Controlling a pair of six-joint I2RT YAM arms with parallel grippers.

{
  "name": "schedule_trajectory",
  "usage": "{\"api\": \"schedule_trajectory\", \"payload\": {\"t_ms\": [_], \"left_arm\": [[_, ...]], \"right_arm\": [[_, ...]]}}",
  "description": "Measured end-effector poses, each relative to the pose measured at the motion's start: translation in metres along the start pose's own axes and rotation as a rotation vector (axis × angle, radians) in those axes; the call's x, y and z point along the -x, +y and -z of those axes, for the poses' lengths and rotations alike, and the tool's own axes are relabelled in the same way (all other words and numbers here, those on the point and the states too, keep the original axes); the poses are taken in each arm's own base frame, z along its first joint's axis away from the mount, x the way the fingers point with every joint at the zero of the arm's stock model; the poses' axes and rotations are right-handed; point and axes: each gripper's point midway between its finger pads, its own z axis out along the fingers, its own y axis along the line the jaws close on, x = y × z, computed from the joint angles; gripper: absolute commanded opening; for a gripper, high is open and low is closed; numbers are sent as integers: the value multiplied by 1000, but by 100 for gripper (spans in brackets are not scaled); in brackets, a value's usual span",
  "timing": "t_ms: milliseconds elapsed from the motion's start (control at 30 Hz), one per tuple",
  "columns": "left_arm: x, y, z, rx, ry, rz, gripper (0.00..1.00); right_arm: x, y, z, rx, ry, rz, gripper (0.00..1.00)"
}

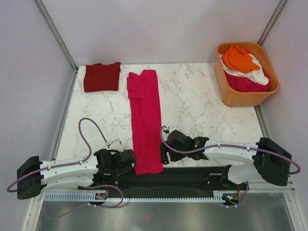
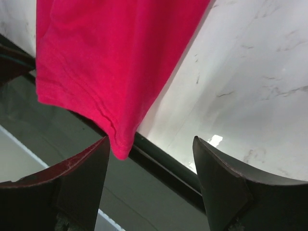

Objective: Fold and stack the t-shirts
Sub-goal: Fold the tshirt

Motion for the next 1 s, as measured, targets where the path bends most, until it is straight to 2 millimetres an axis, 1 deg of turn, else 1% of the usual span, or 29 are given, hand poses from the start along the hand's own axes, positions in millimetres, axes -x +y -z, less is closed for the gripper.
{"api": "schedule_trajectory", "payload": {"t_ms": [67, 133, 300, 467, 533, 633, 700, 733, 767, 867, 900, 933, 967, 1000], "left_arm": [[3, 3, -2, 18, -17, 30, 49], [4, 2, -2, 17, -24, 45, 51], [7, -2, -2, -3, -38, 71, 51], [6, -7, -2, -21, -38, 71, 50], [4, -6, -3, -14, -36, 63, 46], [2, -6, -3, -11, -31, 48, 46], [1, -12, 2, -33, -28, 42, 46], [2, -16, 5, -47, -28, 44, 46], [3, -20, 8, -57, -30, 45, 47], [6, -30, 16, -76, -36, 51, 47], [7, -32, 17, -75, -38, 50, 47], [8, -33, 18, -71, -44, 48, 45], [8, -34, 19, -60, -45, 41, 45], [8, -35, 20, -54, -46, 31, 47]], "right_arm": [[-6, 4, -2, 38, 14, -5, 78], [-13, 6, -3, 71, 33, -9, 77], [-25, 15, -3, 136, 58, -10, 77], [-25, 25, -3, 187, 53, -16, 77], [-24, 29, -4, 201, 47, -19, 76], [-24, 30, -9, 209, 44, -28, 75], [-28, 28, -14, 206, 53, -36, 72], [-27, 30, -15, 216, 49, -42, 71], [-27, 31, -17, 223, 46, -43, 67], [-26, 35, -22, 241, 47, -52, 58], [-26, 37, -25, 249, 46, -55, 48], [-26, 38, -26, 256, 48, -54, 43], [-27, 37, -29, 254, 53, -56, 32], [-30, 37, -30, 254, 61, -59, 28]]}}
